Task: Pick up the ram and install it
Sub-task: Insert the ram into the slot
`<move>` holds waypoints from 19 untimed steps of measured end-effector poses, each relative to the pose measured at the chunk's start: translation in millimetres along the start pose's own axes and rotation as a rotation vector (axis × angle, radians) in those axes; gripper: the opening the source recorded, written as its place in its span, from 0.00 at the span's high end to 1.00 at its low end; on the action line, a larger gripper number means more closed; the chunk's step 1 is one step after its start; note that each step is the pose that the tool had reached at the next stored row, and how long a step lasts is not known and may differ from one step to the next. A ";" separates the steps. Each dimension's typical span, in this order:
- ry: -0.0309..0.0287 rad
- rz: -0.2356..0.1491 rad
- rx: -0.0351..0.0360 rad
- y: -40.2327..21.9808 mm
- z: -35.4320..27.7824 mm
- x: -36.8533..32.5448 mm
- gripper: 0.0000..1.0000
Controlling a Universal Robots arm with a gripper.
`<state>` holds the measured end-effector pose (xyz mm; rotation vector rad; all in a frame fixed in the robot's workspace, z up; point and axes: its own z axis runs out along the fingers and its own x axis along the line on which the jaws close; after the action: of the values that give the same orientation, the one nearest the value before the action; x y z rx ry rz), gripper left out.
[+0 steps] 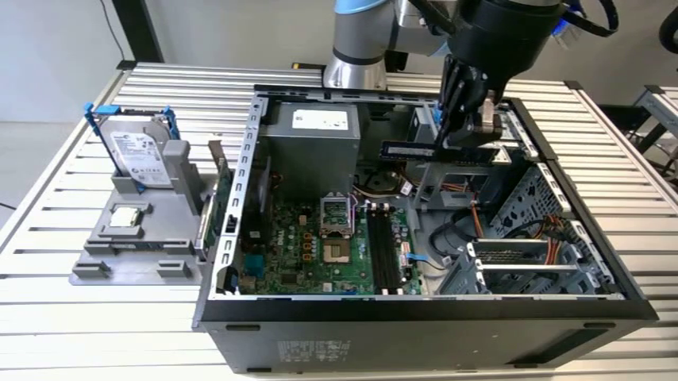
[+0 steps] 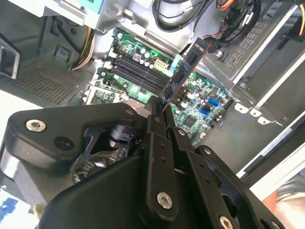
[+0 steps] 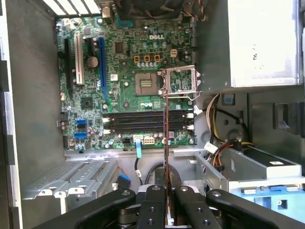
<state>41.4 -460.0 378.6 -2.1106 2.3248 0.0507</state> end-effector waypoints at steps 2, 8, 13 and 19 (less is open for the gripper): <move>-0.0008 0.035 0.0008 0.0 0.0 0.0 1.00; -0.0032 0.142 0.0032 0.0 0.0 0.0 1.00; -0.0052 0.229 0.0052 0.0 0.0 0.0 1.00; -0.0077 0.335 0.0076 0.0 0.0 0.0 1.00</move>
<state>41.4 -460.0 378.6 -1.6901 2.6400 0.0495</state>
